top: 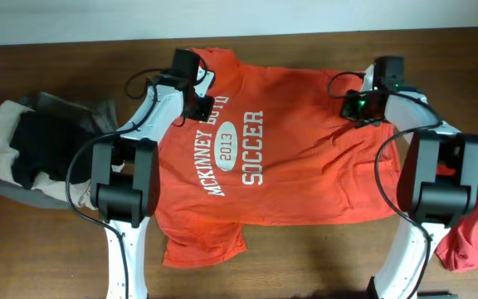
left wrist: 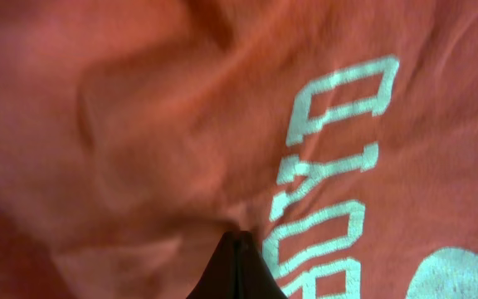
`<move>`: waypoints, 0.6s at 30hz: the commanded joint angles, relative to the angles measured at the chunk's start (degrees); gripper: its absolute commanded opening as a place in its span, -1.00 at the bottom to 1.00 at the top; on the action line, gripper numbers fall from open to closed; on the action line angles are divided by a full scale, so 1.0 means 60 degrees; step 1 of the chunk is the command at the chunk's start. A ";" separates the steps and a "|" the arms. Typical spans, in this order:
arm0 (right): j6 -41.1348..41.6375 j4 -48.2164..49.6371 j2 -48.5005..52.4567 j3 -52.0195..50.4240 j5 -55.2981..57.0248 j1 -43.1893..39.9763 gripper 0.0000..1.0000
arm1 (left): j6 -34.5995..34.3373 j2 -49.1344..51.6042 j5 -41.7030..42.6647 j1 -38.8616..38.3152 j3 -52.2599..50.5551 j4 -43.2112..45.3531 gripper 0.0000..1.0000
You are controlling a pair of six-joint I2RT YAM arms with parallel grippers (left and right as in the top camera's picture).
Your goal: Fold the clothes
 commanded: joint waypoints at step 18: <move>0.0539 0.2371 0.1417 0.0492 0.0219 -0.0069 -0.92 | -0.1035 0.0710 -0.1887 0.0324 0.0124 0.1093 -0.99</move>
